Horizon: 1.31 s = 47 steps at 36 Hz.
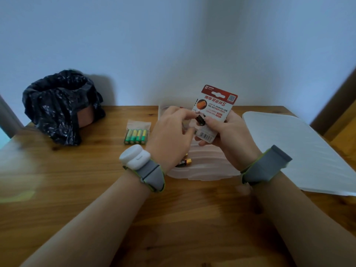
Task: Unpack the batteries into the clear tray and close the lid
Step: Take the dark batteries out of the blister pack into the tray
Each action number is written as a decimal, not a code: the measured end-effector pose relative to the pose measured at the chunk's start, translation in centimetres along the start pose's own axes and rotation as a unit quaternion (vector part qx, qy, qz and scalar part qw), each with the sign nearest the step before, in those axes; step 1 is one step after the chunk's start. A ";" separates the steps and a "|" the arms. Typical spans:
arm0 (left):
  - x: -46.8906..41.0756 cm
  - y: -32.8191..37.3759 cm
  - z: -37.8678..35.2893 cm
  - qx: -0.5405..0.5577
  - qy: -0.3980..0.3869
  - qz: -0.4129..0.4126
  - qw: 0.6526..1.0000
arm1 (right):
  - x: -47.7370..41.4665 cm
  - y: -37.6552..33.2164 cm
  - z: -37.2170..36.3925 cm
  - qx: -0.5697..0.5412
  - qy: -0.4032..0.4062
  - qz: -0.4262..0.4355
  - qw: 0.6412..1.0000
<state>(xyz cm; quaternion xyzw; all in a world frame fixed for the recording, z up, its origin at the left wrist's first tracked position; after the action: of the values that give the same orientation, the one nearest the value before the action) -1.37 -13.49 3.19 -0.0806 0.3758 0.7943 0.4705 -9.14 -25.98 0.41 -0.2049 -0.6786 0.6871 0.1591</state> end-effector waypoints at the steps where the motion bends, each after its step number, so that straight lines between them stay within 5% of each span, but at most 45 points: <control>1: 0.0 0.0 0.1 -0.013 0.003 -0.008 1.000 | 0.0 0.0 -0.1 -0.006 -0.006 -0.005 1.000; 14: 0.4 0.9 -0.3 -0.256 -0.046 -0.069 0.963 | -0.1 -0.1 -0.4 0.054 -0.031 0.006 0.998; 21: 0.0 0.2 -2.2 -0.061 -0.144 0.036 0.987 | 0.0 -0.3 0.1 0.131 0.006 0.049 0.990; 25: -0.1 0.0 -1.8 0.071 -0.108 0.057 0.990 | 0.1 -0.6 -0.3 0.140 -0.004 0.070 0.988; 47: 0.1 0.8 -0.3 0.056 -0.047 0.009 0.997 | 0.4 -1.1 0.1 0.115 0.048 0.100 0.987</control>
<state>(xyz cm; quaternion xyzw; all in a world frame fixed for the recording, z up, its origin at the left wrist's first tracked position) -2.14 -13.83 3.32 -0.0128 0.3981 0.7790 0.4843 -9.63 -25.87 1.45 -0.2846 -0.5626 0.7627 0.1445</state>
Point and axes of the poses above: each hand's wrist, its own x-axis away from the middle knuckle, its own z-axis out of the back of the hand, y = z × x, the point moved 8 cm from there along -x, towards the middle knuckle, and after that the axes turned 7 degrees about -y, right-handed, at the moved point
